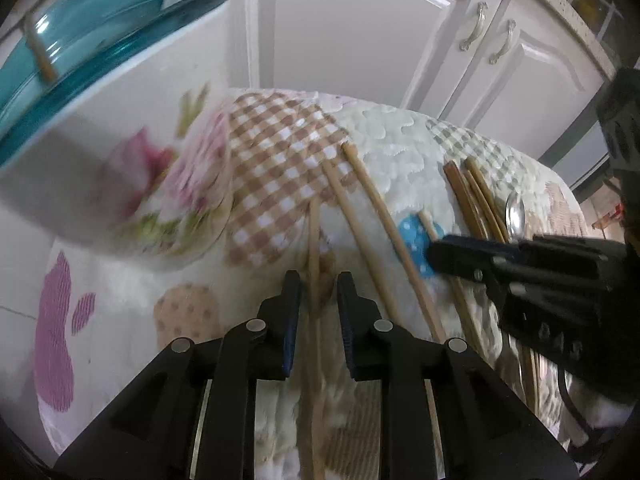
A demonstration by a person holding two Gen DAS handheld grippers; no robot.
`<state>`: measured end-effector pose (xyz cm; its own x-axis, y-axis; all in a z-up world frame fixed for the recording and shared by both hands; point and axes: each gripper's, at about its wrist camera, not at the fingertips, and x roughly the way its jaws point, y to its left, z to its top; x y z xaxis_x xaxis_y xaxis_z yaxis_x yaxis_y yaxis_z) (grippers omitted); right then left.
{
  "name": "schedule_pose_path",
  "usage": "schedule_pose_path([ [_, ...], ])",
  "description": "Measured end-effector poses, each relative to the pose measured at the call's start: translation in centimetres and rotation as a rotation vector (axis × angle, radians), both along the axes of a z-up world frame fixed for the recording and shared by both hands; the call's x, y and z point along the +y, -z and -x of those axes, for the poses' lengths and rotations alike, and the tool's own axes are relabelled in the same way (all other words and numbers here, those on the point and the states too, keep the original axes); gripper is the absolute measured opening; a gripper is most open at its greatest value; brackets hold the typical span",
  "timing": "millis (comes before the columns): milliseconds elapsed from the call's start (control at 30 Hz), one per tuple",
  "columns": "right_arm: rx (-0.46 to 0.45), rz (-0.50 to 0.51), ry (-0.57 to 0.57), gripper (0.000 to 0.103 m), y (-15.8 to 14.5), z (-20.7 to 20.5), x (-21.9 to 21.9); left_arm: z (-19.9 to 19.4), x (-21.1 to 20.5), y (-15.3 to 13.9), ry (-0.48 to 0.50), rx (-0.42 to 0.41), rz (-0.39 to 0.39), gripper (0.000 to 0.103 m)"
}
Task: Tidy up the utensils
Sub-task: 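Lift both held chopsticks upright toward the utensil holder, then lower the left tool's chopstick into the holder while the right tool lowers its chopstick and both open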
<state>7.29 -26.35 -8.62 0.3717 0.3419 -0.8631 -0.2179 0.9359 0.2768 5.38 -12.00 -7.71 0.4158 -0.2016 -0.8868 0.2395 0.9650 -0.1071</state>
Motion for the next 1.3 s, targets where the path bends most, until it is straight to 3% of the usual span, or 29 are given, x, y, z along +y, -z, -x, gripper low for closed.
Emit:
schedule_pose_path([
  [67, -0.012, -0.017, 0.006, 0.006, -0.7, 0.5, -0.4, -0.3, 0.4, -0.2, 0.008, 0.019, 0.035, 0.004],
  [133, -0.038, -0.045, 0.007, 0.005, -2.1, 1.4, -0.9, -0.2, 1.2, -0.7, 0.012, 0.036, 0.094, 0.004],
  [300, -0.115, -0.101, 0.0, 0.005, -5.9, 4.0, -2.0, 1.6, 3.4, -4.4, 0.006, -0.01, 0.184, 0.004],
  [533, -0.21, -0.162, -0.014, 0.005, -10.3, 8.0, -2.6, 5.9, 4.9, -9.5, 0.05, -0.114, 0.22, 0.004],
  [833, -0.288, -0.157, -0.034, 0.005, -14.0, 12.3, -2.1, 10.1, 6.6, -14.0, 0.078, -0.204, 0.268, 0.004],
  [1100, -0.354, -0.158, -0.056, 0.005, -17.0, 13.0, -1.4, 11.4, 9.1, -18.2, 0.06, -0.302, 0.277, 0.004],
  [1300, -0.44, -0.185, -0.073, 0.005, -21.2, 11.7, 0.0, 10.4, 11.9, -22.2, -0.007, -0.4, 0.259, 0.004],
])
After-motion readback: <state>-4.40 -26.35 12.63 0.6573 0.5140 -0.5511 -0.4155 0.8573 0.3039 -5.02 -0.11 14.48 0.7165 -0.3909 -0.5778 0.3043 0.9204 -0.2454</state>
